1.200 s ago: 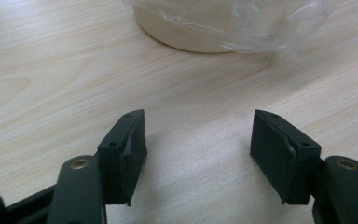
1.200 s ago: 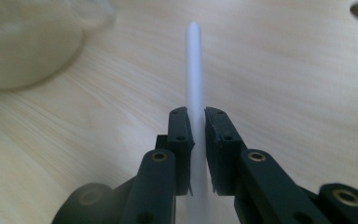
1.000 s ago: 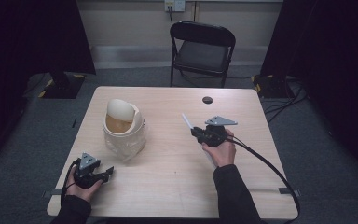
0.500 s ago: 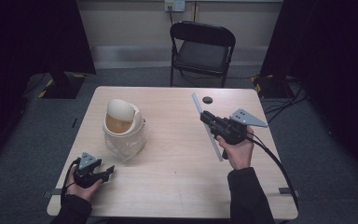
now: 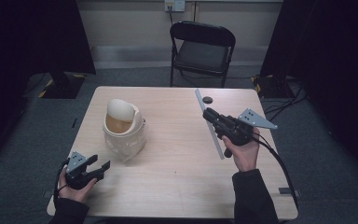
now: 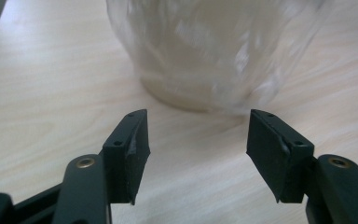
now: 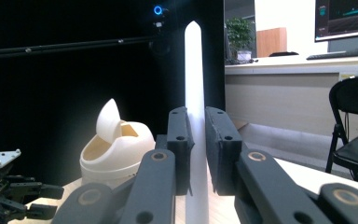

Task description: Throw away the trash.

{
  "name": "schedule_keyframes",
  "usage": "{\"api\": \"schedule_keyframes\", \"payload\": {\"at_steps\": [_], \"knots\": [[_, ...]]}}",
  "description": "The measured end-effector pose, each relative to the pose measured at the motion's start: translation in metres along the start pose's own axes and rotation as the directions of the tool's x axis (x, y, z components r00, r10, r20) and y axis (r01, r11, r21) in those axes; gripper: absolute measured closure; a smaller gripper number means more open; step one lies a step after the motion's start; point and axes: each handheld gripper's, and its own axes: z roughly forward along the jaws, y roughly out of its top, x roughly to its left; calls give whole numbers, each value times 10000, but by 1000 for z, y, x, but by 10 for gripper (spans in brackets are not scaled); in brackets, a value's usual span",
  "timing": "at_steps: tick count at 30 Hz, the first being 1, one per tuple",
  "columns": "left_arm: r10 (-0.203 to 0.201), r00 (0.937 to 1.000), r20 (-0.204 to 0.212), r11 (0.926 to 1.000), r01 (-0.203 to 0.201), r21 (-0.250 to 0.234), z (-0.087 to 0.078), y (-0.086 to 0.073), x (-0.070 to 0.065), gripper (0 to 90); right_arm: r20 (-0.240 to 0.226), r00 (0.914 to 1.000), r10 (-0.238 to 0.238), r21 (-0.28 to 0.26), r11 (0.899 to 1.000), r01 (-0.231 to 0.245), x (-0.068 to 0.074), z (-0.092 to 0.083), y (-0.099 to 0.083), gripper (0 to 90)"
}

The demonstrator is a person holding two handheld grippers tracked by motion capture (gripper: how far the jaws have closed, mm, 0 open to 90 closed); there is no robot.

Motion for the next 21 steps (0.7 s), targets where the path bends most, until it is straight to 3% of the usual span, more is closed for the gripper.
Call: {"api": "schedule_keyframes", "payload": {"at_steps": [3,7,8,13,19,21], "knots": [[-22,9998,205,9987,32,-508,-8,7,-4,397,-27,10000,-80,-170,9998,79,0,-3,2,815],[-20,9988,483,9914,83,-1308,-19,23,-9,415,-76,10000,-35,-376,9993,32,0,-5,5,815],[-20,9988,483,9914,83,-1308,-19,23,-9,415,-98,9999,-68,-422,9991,64,1,-6,5,815],[89,9960,886,9785,95,-2060,-30,49,-19,423,-208,9995,-227,-615,9979,214,5,-8,5,815],[196,9916,1281,9608,168,-2768,-37,77,-30,433,-437,9990,-77,-696,9976,47,5,-4,4,815],[216,9913,1301,9588,163,-2838,-37,81,-31,435,-482,9988,-116,-644,9979,85,6,-4,4,815]]}}
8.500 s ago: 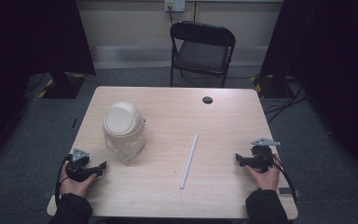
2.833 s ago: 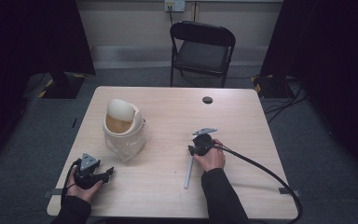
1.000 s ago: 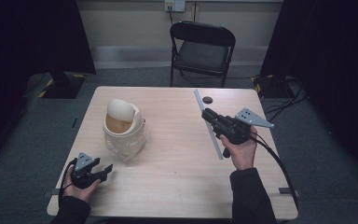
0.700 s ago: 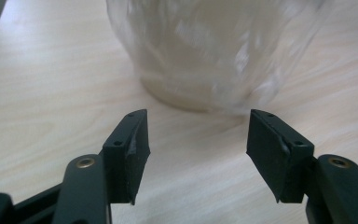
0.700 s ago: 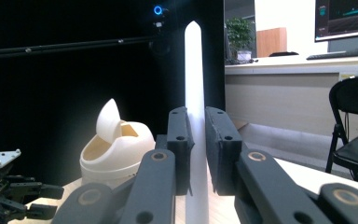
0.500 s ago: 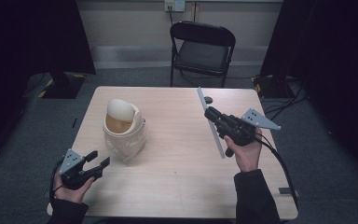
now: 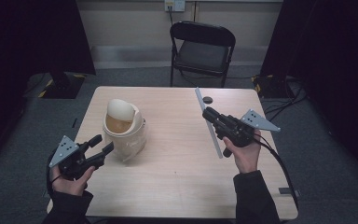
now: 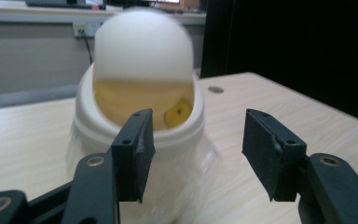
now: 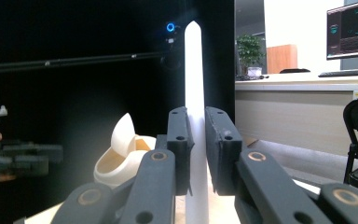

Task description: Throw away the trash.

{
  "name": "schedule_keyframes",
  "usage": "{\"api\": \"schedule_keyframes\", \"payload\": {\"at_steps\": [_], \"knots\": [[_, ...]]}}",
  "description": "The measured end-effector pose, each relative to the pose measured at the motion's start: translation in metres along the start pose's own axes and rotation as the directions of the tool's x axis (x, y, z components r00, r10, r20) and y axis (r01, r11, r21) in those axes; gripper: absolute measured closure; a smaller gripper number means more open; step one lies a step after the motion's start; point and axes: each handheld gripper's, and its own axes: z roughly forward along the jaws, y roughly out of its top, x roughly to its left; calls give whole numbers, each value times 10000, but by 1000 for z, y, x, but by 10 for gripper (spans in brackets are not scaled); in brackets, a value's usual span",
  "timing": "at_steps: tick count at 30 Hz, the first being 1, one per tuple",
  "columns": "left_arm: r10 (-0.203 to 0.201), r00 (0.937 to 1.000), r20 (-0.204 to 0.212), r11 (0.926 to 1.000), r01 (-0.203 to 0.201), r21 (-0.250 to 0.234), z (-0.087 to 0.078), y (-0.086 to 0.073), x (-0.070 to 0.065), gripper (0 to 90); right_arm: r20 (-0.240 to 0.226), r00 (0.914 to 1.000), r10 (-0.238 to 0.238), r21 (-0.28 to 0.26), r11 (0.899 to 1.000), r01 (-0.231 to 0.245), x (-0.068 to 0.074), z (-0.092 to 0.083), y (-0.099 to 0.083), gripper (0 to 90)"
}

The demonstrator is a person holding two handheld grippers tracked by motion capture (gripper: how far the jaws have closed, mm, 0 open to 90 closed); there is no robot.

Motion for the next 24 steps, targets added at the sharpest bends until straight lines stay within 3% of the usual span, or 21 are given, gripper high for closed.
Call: {"api": "schedule_keyframes", "payload": {"at_steps": [1,11,19,24], "knots": [[-33,9999,162,9997,37,-228,2,6,-2,444,-96,9997,-218,84,9997,219,2,2,2,815],[-168,9956,917,9934,271,-1117,19,39,-22,468,-618,9973,-408,107,9991,416,15,15,8,815],[-255,9921,1228,9907,415,-1299,36,51,-32,486,-806,9963,-294,198,9993,311,19,20,1,815],[-514,9867,1544,9874,733,-1401,49,54,-40,494,-941,9950,-320,300,9989,350,22,24,-5,815]]}}
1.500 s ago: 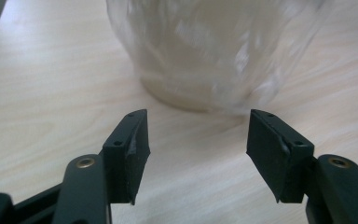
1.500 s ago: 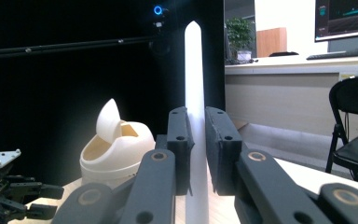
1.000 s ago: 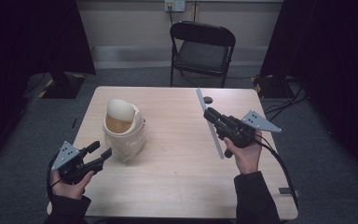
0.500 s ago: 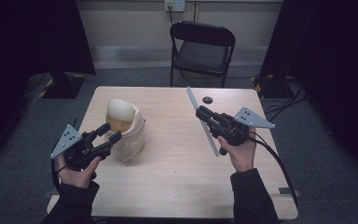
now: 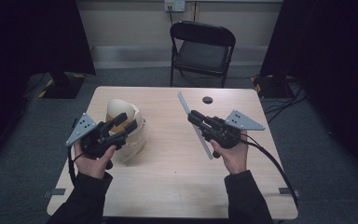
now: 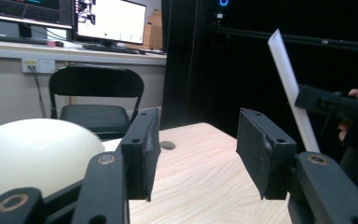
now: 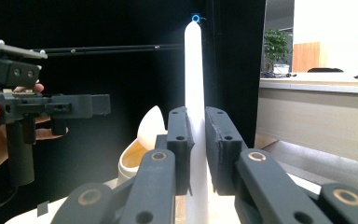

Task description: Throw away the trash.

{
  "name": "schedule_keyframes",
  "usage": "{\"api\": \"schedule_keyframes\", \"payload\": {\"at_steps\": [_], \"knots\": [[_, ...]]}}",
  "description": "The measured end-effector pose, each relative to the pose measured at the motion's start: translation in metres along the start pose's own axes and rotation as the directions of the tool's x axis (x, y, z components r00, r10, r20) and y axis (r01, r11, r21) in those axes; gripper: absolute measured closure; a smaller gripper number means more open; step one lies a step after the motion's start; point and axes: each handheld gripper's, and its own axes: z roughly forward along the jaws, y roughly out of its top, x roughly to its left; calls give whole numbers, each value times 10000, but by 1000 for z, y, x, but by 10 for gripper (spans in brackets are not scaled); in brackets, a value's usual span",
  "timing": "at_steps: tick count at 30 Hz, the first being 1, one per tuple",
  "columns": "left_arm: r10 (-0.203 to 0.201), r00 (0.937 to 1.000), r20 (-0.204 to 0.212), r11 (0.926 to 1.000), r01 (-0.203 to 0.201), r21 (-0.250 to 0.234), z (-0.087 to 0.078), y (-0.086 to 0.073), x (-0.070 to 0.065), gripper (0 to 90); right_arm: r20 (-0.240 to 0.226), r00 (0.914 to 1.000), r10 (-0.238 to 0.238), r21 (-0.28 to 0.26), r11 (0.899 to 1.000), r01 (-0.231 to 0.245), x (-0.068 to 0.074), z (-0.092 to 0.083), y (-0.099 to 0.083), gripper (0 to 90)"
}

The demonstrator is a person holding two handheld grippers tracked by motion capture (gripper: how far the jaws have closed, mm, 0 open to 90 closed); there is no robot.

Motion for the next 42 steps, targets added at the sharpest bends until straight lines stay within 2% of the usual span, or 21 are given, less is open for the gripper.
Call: {"api": "schedule_keyframes", "payload": {"at_steps": [5,10,18,27,31,34,38,42], "knots": [[-158,9998,156,9998,159,-79,9,2,-4,503,-95,9999,53,35,10000,-53,2,3,-4,815],[-242,9986,479,9994,253,-226,22,9,-12,511,-199,9998,80,124,9999,-77,6,7,-10,815],[-180,9965,822,9995,200,-232,41,13,-24,520,-333,9994,74,263,9996,-65,9,11,-16,815],[-277,9918,1250,9995,292,-102,59,13,-37,520,-402,9992,28,345,9994,-14,11,11,-18,815],[-309,9913,1278,9995,319,-63,64,12,-41,523,-454,9990,14,360,9994,2,12,12,-19,816],[-507,9886,1416,9987,506,43,72,11,-44,525,-539,9985,15,424,9991,8,13,13,-21,815],[-544,9874,1489,9985,528,144,78,9,-47,527,-617,9981,-19,447,9990,46,14,13,-22,815],[-757,9847,1569,9971,730,233,82,8,-48,565,-678,9977,-3,432,9991,33,15,14,-23,815]]}}
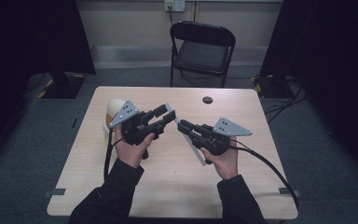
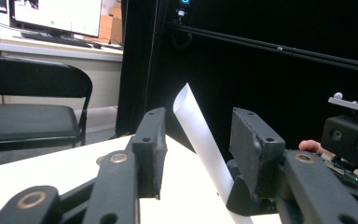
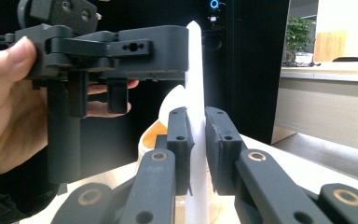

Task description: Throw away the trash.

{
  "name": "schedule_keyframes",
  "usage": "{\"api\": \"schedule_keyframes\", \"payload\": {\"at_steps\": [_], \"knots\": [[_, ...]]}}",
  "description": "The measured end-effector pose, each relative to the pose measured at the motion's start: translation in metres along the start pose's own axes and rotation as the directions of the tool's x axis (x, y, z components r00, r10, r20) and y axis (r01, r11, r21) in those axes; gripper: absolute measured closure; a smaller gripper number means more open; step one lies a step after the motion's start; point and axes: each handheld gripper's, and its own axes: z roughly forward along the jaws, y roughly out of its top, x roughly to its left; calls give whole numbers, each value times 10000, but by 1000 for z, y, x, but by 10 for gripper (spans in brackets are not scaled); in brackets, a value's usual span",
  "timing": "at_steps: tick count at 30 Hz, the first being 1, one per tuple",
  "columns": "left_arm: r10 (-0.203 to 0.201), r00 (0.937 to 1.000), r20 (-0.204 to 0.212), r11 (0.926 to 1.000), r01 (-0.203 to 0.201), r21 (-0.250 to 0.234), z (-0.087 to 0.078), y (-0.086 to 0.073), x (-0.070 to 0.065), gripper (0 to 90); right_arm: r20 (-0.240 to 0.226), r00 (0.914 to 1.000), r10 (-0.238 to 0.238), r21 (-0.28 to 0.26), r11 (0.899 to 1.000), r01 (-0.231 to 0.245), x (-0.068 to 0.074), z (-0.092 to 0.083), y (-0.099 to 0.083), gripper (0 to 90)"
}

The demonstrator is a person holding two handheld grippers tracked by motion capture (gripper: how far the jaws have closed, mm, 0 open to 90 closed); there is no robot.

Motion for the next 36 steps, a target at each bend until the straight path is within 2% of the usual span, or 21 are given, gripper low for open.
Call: {"api": "schedule_keyframes", "payload": {"at_steps": [6,9,13,15,17,21,23,25,31,32,33,34,35,36], "knots": [[-290,9992,264,9995,287,121,5,-2,-1,659,-126,9999,15,31,10000,-14,1,1,-2,815],[-193,9995,256,9996,187,222,5,-2,-2,717,-157,9999,34,31,10000,-33,1,2,-3,816],[-297,9984,489,9994,288,186,5,-2,-3,767,-174,9998,26,60,10000,-25,2,2,-3,815],[-300,9967,750,9995,290,153,4,-2,-4,786,-258,9996,108,49,9999,-107,2,3,-4,805],[-73,9978,666,10000,70,56,3,-1,-5,795,-263,9994,230,66,9997,-228,2,3,-4,781],[-7,9983,586,9999,15,-139,-4,2,-2,795,-95,9998,146,59,9999,-146,0,-1,-1,743],[48,9987,511,9998,-38,-214,-7,3,0,795,79,9998,203,-140,9997,-201,-3,-6,1,730],[321,9991,260,9989,-311,-345,-19,8,5,795,377,9992,157,-113,9998,-153,-8,-11,1,706],[628,9978,-222,9951,-643,-746,-48,20,14,794,1413,9897,219,400,9988,-278,-22,-31,-11,613],[574,9980,-281,9945,-596,-862,-53,22,15,795,1565,9874,245,487,9983,-325,-24,-35,-15,593],[574,9980,-281,9945,-596,-862,-53,22,15,795,1565,9874,245,487,9983,-325,-24,-35,-15,593],[664,9971,-377,9925,-699,-999,-60,27,18,795,1752,9842,272,608,9974,-384,-27,-39,-18,573],[711,9962,-494,9902,-765,-1169,-67,32,20,794,2137,9765,298,871,9950,-494,-33,-50,-27,548],[774,9955,-549,9884,-839,-1268,-72,35,21,795,2254,9738,310,938,9942,-533,-35,-53,-30,541]]}}
